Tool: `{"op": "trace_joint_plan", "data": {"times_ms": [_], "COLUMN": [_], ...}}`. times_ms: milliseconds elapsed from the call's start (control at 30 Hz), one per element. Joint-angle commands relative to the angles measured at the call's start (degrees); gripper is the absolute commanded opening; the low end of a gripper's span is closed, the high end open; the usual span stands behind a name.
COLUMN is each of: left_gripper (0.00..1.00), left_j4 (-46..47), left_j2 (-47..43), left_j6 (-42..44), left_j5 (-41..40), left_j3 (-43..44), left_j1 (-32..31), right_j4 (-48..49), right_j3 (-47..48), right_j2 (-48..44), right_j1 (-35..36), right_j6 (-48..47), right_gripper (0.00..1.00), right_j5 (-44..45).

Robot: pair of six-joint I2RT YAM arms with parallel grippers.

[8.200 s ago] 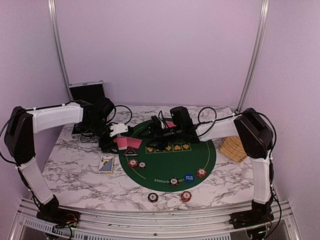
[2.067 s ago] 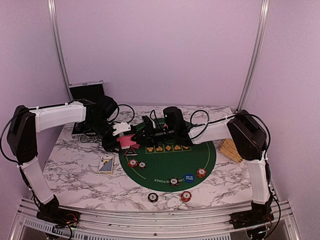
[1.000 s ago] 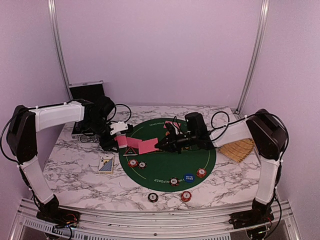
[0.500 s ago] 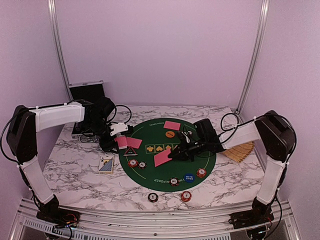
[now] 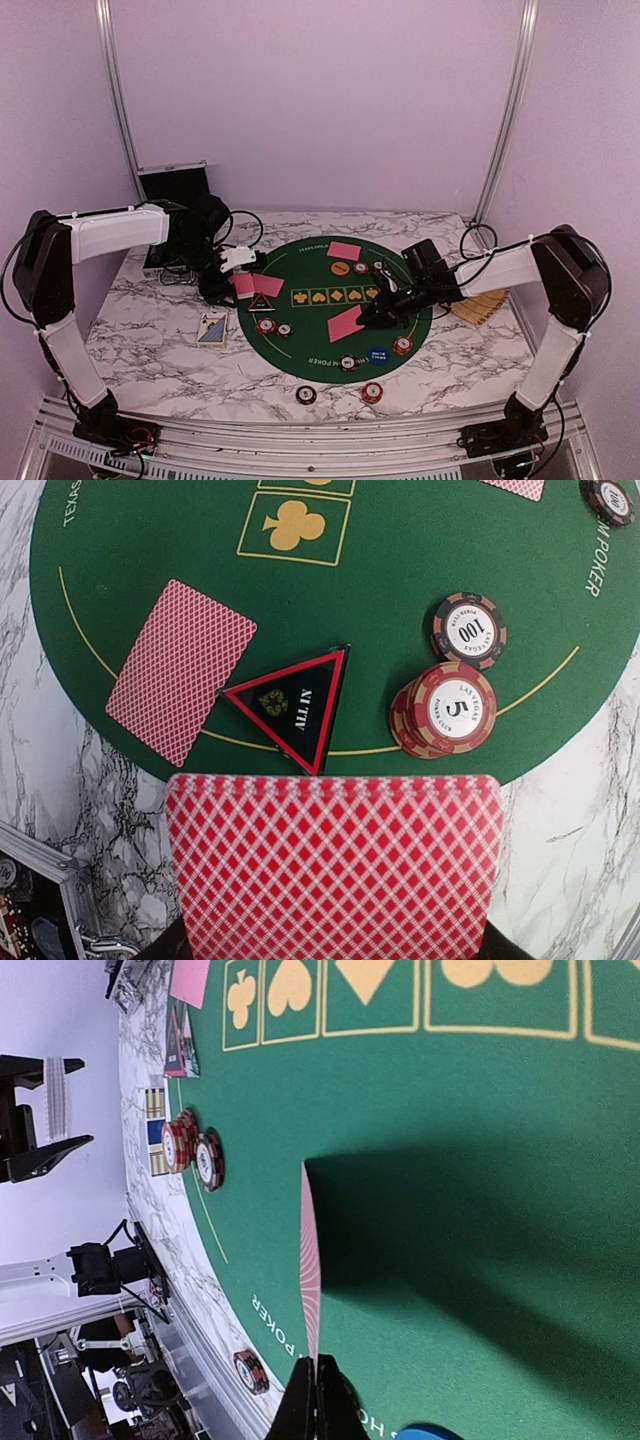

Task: Distribute texas hold em gaming equipment

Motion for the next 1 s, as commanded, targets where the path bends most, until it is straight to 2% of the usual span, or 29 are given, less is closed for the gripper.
{"op": "trace_joint_plan", "data": {"times_ms": [0,400,467,500,567,600,800,967], "left_gripper": [0.00,0.00,0.00,0.00,0.00,0.00,0.00,0.00], "left_j4": [-1.0,-1.2,-1.2,-1.2,-1.3,-1.4,-1.6,-1.8], "left_j2": [-2.4,-2.2,-2.1,-2.1,-2.0,-2.0,-2.2,-2.4], "left_j6": [-0.1,-0.3,-0.2,-0.3,-0.3,-0.2,-0.2,-0.3], "left_j5": [1.6,1.6,1.7,1.6,1.6,1.7,1.7,2.1], "left_j3": [-0.6,-0.3,-0.2,-0.1,0.0,0.0,0.1,0.3], "left_j1": [0.1,-0.1,-0.1,-0.1,-0.2,-0.3,-0.5,-0.6], "right_j4": [-6.1,-18.6,-19.5,-19.8,-20.6,-21.5,-22.3,-14.6], "right_j3": [0.7,4.7,5.1,5.3,5.9,7.3,11.4,13.3], "right_j2": [-1.8,-2.4,-2.4,-2.5,-2.4,-2.5,-3.6,-4.0], "right_j1": [-1.2,-1.2,-1.3,-1.3,-1.2,-1.3,-1.2,-0.7], "right_j6": [-4.3,-11.7,-12.1,-12.3,-12.5,-12.7,-12.0,-7.1], "right_gripper": [0.00,0.02,0.08,0.14,0.29,0.41,0.58,0.77], "right_j5": [2.6,11.4,12.2,12.4,13.1,13.7,15.5,12.4]}}
